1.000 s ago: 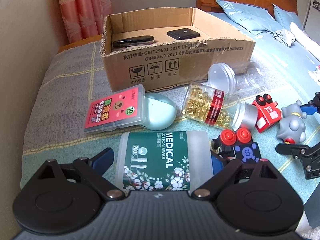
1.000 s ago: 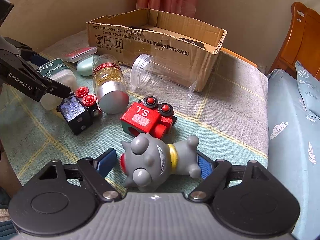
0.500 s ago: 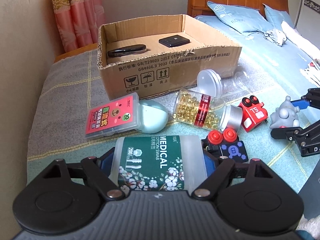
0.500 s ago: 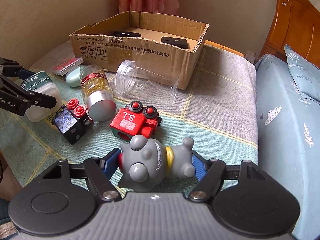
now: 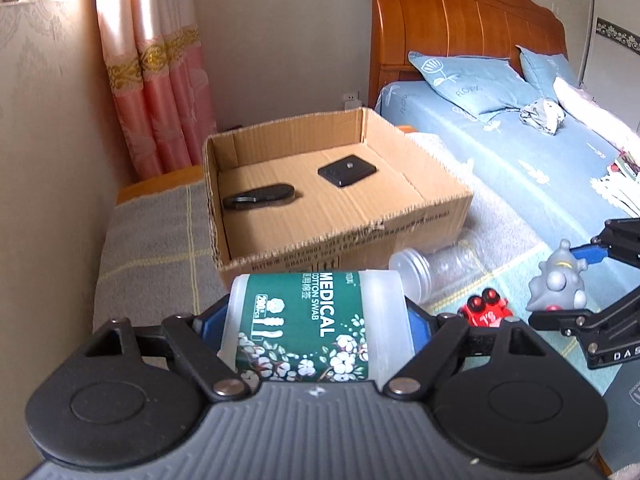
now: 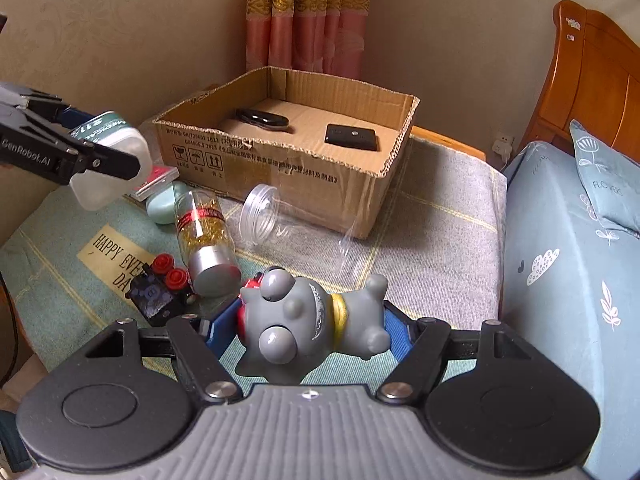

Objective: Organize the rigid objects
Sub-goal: 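Carry the swab bottle and grey elephant into the box and release both, then grasp the pink card pack with the left tool while right tool approaches red robot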

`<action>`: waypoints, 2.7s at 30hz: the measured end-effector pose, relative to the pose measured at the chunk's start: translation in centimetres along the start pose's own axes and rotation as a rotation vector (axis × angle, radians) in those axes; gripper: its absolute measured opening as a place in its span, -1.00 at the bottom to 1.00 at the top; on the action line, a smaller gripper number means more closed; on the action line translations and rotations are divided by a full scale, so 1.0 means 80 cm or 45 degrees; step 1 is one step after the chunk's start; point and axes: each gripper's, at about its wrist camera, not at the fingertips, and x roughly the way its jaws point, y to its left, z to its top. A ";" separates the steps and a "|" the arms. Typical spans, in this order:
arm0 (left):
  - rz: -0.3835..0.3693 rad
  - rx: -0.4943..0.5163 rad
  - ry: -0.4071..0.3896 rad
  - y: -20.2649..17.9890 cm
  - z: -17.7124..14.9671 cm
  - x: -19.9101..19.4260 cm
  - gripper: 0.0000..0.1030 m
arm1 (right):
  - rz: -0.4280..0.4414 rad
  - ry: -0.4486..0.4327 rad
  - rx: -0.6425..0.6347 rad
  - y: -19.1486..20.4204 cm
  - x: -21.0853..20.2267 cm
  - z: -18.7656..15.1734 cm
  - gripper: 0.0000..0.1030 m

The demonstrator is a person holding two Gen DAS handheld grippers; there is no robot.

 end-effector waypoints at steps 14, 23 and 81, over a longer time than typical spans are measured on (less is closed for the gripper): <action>0.140 -0.013 -0.137 0.019 0.095 0.070 0.87 | -0.040 -0.110 -0.064 -0.004 -0.017 0.049 0.50; 0.113 -0.064 -0.060 0.026 0.050 0.059 0.91 | -0.032 -0.106 -0.084 0.002 -0.007 0.061 0.50; 0.195 -0.205 0.126 0.043 -0.071 0.007 0.94 | -0.236 0.118 0.211 0.023 0.054 0.053 1.00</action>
